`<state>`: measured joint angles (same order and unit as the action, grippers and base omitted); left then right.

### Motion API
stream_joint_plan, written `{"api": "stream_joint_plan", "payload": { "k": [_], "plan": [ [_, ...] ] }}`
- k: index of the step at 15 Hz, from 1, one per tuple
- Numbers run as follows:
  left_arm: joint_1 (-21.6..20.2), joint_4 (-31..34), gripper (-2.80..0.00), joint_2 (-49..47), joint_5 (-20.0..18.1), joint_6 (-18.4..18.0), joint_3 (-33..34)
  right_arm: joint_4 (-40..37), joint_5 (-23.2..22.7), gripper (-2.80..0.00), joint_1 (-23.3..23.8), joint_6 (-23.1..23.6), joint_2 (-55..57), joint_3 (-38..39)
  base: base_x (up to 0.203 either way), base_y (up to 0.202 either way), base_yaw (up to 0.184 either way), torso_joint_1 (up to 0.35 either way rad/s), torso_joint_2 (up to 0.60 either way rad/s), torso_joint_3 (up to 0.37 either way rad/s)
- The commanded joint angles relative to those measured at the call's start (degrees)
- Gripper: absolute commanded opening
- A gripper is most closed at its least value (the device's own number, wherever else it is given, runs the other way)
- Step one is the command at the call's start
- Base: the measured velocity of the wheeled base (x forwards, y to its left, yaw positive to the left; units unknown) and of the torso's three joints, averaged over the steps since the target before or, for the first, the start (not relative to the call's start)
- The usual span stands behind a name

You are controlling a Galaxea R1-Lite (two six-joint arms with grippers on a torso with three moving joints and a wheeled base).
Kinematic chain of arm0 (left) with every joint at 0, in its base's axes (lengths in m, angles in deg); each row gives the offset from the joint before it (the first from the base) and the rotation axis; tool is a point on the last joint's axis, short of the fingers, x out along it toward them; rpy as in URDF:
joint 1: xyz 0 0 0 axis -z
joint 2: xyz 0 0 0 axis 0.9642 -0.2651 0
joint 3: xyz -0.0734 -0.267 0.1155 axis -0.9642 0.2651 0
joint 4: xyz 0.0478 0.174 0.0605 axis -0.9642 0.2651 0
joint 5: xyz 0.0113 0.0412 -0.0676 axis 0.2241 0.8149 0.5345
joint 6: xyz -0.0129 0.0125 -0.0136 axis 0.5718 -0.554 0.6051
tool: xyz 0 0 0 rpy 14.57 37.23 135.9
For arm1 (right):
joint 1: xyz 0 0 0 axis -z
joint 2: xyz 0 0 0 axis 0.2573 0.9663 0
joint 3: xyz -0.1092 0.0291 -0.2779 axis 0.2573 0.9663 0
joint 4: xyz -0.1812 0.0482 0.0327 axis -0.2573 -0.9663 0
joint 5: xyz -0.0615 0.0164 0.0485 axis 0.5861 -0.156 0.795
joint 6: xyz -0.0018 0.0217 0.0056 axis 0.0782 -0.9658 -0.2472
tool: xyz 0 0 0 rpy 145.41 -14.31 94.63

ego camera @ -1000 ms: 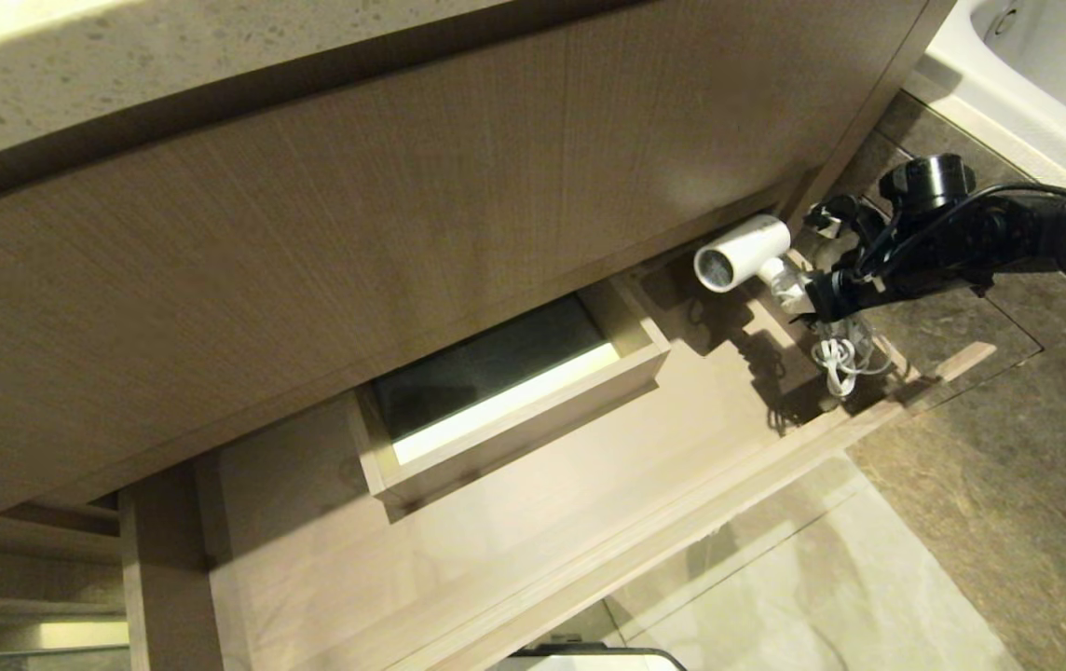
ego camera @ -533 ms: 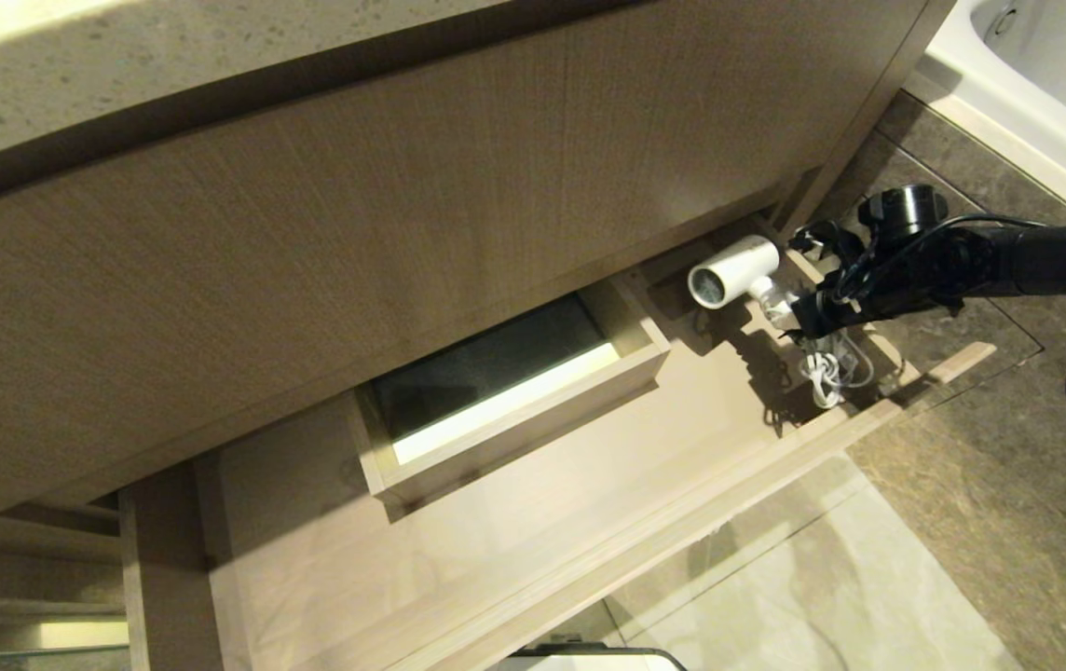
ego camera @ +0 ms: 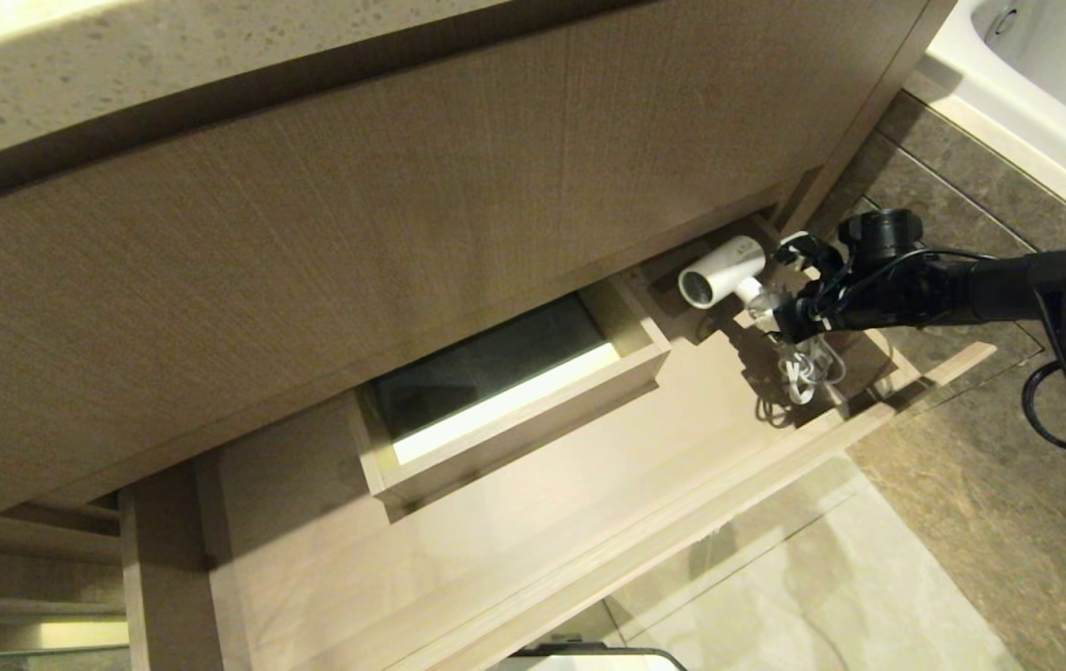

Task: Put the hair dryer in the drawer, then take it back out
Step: Put it into the drawer

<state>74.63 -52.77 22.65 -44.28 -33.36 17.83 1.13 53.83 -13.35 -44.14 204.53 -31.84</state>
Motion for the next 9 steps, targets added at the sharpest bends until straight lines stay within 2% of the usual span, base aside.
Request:
{"api": "stream_joint_plan", "payload": {
  "k": [1,9],
  "plan": [
    [0.0,0.0,-2.8,0.0,0.0,0.0,0.0,3.2,0.0,-2.8,0.0,0.2,2.4,0.0,0.0,0.0,0.0,0.0,0.0,0.0],
    [0.0,0.0,-2.8,0.0,0.0,0.0,0.0,8.8,0.1,-2.8,0.0,0.4,4.9,0.0,0.0,0.0,0.0,0.0,0.0,0.0]
  ]
}}
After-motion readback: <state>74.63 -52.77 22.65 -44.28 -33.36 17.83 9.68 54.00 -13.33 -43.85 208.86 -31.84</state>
